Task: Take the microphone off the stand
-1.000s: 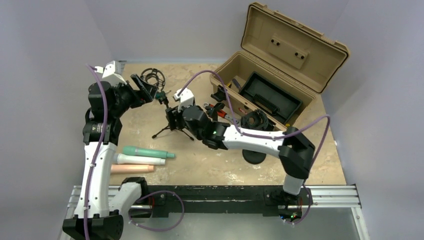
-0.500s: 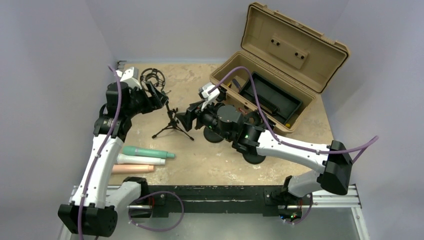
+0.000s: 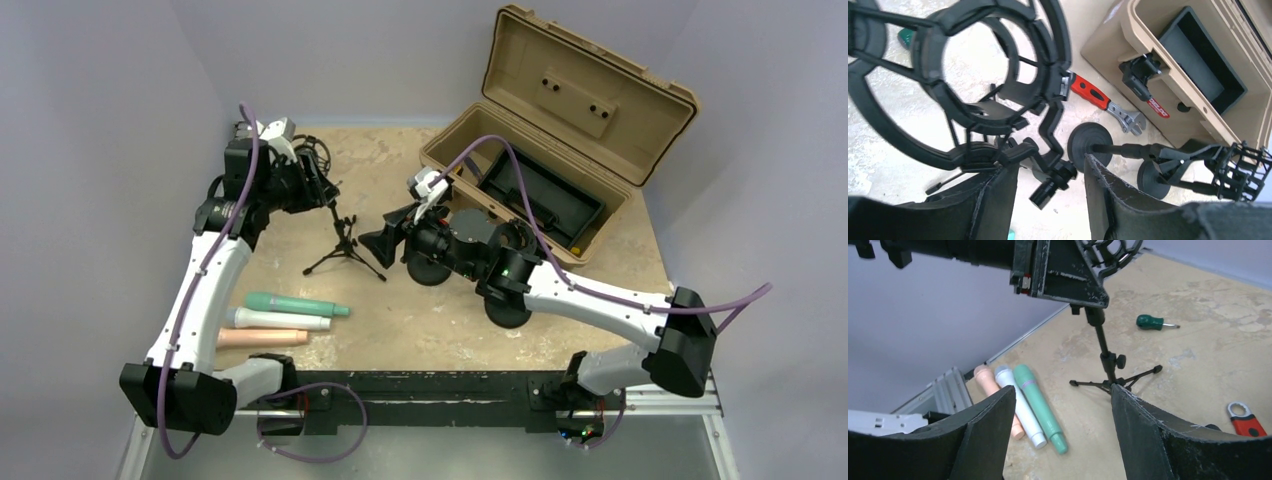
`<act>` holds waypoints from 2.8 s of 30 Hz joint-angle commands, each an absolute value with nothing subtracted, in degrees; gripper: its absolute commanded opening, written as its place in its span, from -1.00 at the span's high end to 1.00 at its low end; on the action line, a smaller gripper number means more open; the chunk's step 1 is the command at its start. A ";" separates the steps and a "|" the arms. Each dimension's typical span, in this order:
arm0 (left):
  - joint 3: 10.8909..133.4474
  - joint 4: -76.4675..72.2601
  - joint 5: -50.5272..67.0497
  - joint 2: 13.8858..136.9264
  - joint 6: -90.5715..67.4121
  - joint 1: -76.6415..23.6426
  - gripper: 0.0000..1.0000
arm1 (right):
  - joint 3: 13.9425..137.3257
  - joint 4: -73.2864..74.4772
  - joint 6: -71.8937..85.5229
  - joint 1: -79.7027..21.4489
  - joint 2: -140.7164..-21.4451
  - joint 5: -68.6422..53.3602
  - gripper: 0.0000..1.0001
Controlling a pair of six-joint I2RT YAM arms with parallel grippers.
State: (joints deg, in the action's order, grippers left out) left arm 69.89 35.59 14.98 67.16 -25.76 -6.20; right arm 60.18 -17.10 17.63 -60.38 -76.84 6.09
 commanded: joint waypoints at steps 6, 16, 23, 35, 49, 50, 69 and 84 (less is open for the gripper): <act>76.88 42.64 25.53 70.09 -13.59 -6.50 0.28 | 67.86 -13.37 19.32 -55.00 -83.29 -19.51 -0.42; 74.76 42.57 26.15 68.05 -9.95 -6.42 0.56 | 85.07 1.98 4.42 -47.82 -97.19 -29.93 -0.47; 71.50 40.43 25.65 65.82 -11.37 -6.46 0.39 | 99.77 15.06 -9.79 -44.22 -109.27 -33.63 -0.48; 69.42 38.40 24.10 63.21 -14.79 -6.46 -0.13 | 120.79 30.79 -23.46 -42.56 -126.73 -39.01 -0.39; 68.46 37.61 21.28 60.93 -16.16 -6.48 -0.15 | 122.20 31.49 -25.58 -42.27 -129.44 -48.84 -0.22; 68.34 37.54 20.60 60.57 -16.17 -6.42 -0.16 | 122.25 31.39 -25.62 -42.26 -129.54 -48.91 -0.21; 64.71 33.15 17.33 55.77 -20.60 -1.85 -0.22 | 120.56 29.89 -27.25 -42.35 -129.56 -48.77 0.18; 64.15 22.63 31.18 58.46 -37.52 6.85 -0.36 | 117.13 27.33 -28.14 -43.23 -127.63 -48.57 0.56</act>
State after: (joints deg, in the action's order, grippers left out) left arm 62.61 27.40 28.82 58.06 -31.68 6.37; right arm 117.62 28.71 -26.79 -42.70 -130.02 -48.58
